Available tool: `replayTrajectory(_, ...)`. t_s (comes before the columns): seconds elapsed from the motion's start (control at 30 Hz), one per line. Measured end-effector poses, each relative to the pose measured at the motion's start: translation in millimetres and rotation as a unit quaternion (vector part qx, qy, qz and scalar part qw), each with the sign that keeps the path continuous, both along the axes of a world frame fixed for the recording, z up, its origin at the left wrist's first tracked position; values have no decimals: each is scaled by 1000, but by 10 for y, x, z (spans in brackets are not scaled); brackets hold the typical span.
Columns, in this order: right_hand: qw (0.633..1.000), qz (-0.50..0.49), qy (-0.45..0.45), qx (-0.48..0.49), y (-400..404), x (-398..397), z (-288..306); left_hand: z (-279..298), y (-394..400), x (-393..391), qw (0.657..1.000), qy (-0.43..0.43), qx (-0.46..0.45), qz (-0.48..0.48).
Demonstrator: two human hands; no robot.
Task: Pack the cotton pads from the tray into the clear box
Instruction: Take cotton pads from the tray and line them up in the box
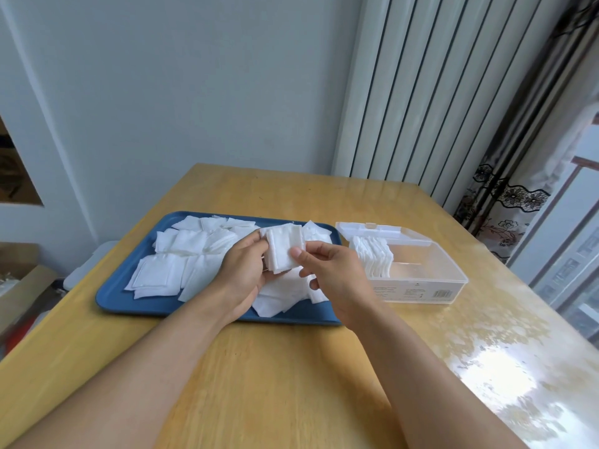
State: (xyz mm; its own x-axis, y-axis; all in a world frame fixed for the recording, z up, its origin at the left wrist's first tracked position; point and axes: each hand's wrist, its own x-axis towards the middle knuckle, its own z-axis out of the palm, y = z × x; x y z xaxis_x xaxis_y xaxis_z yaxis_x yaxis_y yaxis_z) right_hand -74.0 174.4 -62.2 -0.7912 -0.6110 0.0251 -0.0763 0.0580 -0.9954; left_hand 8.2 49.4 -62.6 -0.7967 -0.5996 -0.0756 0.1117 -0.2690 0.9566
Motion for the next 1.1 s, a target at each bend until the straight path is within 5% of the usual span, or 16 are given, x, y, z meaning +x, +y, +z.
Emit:
replayTrajectory(0.2, 999, -33, 0, 3, -1, 8, -6, 7, 40, -3, 997, 31, 49, -52)
replayTrajectory(0.37, 998, -59, 14, 0, -20, 12, -35, -59, 41, 19, 995, 6, -80, -64)
replayTrajectory(0.5, 976, -144, 156, 51, 3, -30, -14, -90, 16, 12, 984, -11, -175, 2)
replayTrajectory(0.7, 998, -29, 29, 47, -12, 84, 64, -132, 51, 32, 944, -27, -328, -36)
replayTrajectory(0.9, 997, -81, -3, -17, -9, 56, 98, -109, 43, 67, 943, -2, -321, -91)
replayTrajectory(1.1, 975, -157, 153, 47, 289, -313, 497, -111, -8, 36, 955, 15, -288, -75)
